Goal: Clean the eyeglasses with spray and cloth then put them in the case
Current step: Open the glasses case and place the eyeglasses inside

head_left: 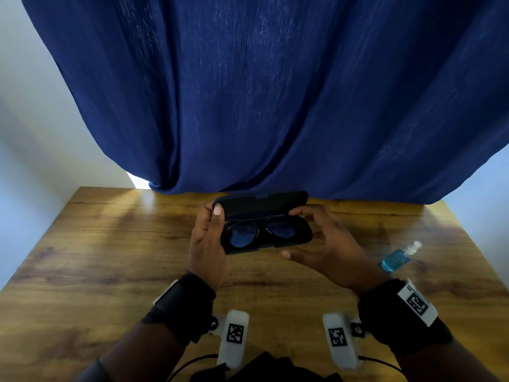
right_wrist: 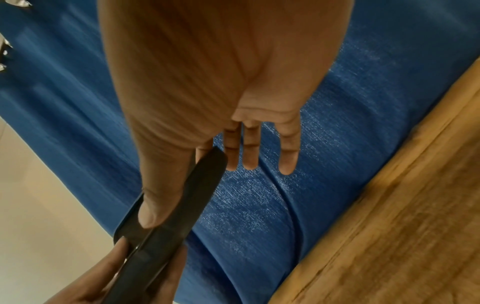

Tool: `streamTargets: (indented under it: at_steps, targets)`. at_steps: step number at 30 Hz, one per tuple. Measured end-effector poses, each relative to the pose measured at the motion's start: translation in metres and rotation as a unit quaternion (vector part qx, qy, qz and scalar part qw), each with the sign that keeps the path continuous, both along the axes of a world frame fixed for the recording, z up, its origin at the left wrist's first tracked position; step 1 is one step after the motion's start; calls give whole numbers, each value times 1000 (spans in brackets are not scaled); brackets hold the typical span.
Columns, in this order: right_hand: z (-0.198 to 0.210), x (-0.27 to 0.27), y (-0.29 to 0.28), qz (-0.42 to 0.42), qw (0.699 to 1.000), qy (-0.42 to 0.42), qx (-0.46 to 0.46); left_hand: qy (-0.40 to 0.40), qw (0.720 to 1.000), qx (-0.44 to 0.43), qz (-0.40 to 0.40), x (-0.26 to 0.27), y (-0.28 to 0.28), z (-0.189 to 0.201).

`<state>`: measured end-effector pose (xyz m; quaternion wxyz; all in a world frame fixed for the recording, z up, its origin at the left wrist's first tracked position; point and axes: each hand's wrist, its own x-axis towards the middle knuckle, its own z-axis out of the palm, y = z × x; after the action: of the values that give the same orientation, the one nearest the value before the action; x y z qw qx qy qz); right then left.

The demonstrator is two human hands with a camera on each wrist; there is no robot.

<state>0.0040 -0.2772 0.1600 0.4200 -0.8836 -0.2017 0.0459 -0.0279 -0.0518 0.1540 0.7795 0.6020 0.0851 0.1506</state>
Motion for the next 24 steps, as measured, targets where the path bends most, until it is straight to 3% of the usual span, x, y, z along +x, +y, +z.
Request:
streamTargets:
  at_steps: [15, 24]
  targets:
    - [-7, 3, 7, 6, 1000, -19, -14, -3, 1000, 1, 17, 3, 2, -7]
    - [-2, 4, 9, -4, 995, 54, 88, 5, 999, -36, -32, 9, 3, -7]
